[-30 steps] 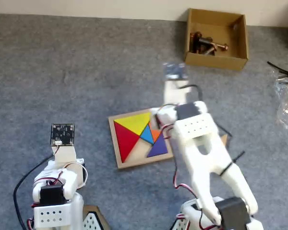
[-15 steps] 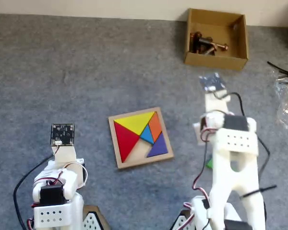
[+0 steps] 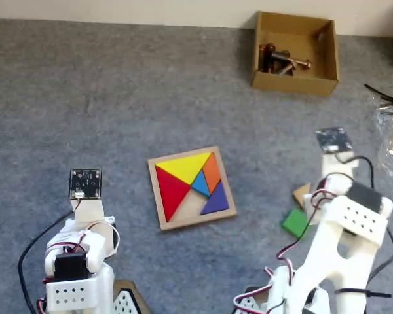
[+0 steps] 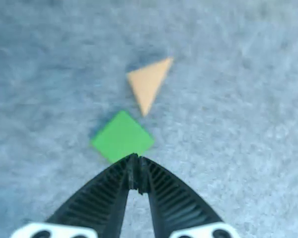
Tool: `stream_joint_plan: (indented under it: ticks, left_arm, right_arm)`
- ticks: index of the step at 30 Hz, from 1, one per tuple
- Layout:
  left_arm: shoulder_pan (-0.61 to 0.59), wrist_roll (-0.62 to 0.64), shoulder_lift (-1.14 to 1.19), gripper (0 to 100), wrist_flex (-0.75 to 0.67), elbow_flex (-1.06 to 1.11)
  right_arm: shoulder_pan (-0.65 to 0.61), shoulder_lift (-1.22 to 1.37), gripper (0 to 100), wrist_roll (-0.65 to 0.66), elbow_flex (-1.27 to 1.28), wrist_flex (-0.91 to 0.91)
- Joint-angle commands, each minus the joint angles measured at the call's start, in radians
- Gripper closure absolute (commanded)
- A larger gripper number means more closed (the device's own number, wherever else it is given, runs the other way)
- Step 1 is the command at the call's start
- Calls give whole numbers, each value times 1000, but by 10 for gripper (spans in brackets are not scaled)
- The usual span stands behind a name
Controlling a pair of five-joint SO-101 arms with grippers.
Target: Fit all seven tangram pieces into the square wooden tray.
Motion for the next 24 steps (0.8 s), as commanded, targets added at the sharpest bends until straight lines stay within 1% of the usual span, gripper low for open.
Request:
stream_joint_plan:
  ticks: [1,6,11,13,16,22,24]
  left_arm:
    - [-8,2,7,995,8,21]
    - [-8,2,7,995,8,21]
    - [-8,2,7,995,8,21]
    - [-8,2,7,995,8,21]
    - [-8,2,7,995,8,21]
    - [-8,2,7,995,8,21]
    - [-8,2,7,995,8,21]
  right_arm:
    - [73,56,995,14,-7,-74]
    - [114,197,992,14,-16,-88]
    - [185,351,928,14,-147,-104]
    - [197,404,926,14,-202,-91]
    - [191,452,926,14,-260,-47]
    - [119,455,922,3,-369,41]
    - [82,455,921,-37,-387,74]
